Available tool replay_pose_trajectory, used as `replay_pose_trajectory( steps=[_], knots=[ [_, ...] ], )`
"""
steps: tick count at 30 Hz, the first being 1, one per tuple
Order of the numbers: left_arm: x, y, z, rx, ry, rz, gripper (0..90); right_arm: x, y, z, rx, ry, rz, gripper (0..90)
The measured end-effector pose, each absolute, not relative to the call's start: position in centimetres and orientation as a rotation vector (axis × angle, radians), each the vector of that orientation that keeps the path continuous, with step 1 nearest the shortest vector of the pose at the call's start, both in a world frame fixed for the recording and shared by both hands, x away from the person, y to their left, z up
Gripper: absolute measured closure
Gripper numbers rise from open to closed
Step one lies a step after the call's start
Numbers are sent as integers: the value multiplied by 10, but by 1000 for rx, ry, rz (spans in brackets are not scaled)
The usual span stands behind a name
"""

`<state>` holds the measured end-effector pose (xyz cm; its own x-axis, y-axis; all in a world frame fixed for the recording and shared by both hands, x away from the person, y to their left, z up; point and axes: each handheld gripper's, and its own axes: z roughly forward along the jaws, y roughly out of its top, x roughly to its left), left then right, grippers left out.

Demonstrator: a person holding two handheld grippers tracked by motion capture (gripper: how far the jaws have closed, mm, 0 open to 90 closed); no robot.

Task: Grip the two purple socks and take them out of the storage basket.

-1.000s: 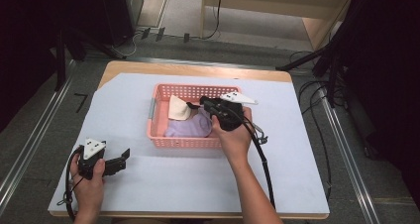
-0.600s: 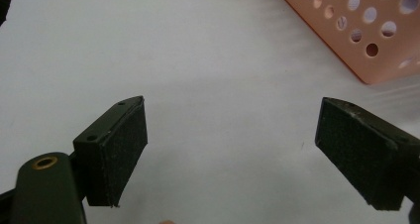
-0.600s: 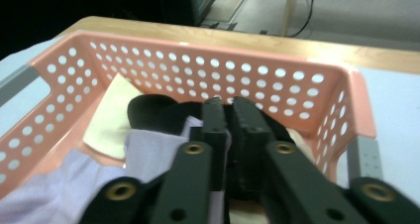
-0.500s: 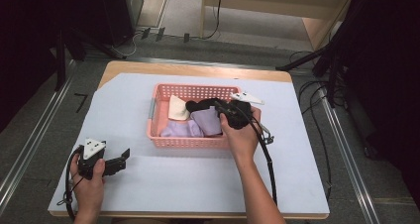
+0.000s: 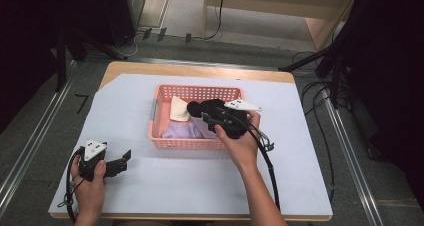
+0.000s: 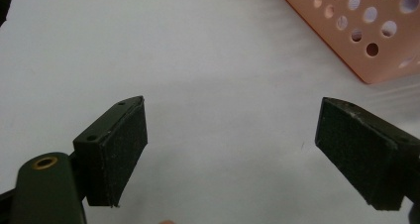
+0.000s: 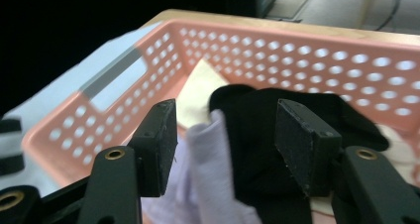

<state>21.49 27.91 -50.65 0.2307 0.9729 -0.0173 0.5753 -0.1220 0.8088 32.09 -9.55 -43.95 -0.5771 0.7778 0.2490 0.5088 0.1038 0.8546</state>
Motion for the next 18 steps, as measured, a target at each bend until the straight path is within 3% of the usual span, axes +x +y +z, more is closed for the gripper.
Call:
replay_pose_trajectory(
  steps=[6,8,12,18],
  knots=[
    [215,279,-507,1795,1430,710,137,319,-80,-451,1237,2183,1315,474],
    [215,279,-507,1795,1431,709,137,322,-78,-456,1259,2210,1273,547],
    [215,279,-507,1796,1431,707,137,325,-79,-459,1278,2229,1207,800],
    [215,279,-507,1796,1431,707,137,320,-86,-447,1224,2124,1300,850]
  ],
)
